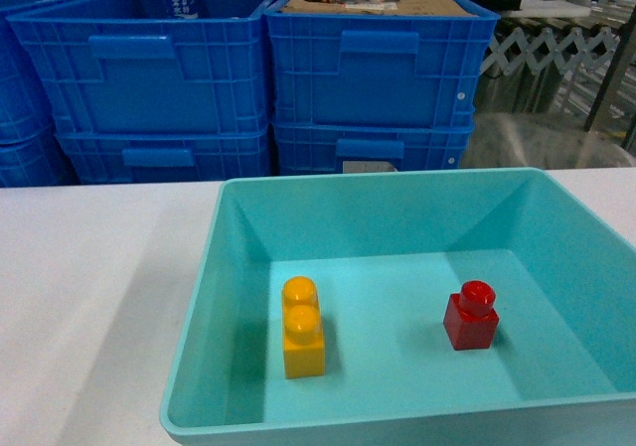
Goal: Pick red block from blue box to shelf
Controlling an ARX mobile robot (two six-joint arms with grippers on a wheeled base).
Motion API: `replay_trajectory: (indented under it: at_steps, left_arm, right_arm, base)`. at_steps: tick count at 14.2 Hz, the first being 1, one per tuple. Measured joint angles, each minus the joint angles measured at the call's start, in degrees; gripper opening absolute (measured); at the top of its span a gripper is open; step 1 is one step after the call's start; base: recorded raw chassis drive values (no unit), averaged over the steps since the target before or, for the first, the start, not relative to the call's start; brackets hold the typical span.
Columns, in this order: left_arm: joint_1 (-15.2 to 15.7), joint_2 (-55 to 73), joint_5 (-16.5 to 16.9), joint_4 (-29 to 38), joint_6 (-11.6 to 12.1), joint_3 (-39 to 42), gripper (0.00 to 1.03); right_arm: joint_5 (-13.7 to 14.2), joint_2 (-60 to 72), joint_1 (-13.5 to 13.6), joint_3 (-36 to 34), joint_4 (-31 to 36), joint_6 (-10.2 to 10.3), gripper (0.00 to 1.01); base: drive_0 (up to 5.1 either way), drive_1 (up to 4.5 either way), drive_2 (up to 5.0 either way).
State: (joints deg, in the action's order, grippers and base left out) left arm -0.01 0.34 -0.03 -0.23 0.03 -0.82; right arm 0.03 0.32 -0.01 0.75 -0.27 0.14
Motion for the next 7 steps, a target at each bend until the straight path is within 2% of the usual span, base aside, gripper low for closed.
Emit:
replay_trajectory:
  at_steps: [7]
  left_arm:
    - [0.0,0.0,0.0,0.0,0.0,0.0,0.98]
  right_arm:
    - [0.0,0.0,0.0,0.0,0.0,0.0,0.98]
  base:
    - [0.0,0.0,0.0]
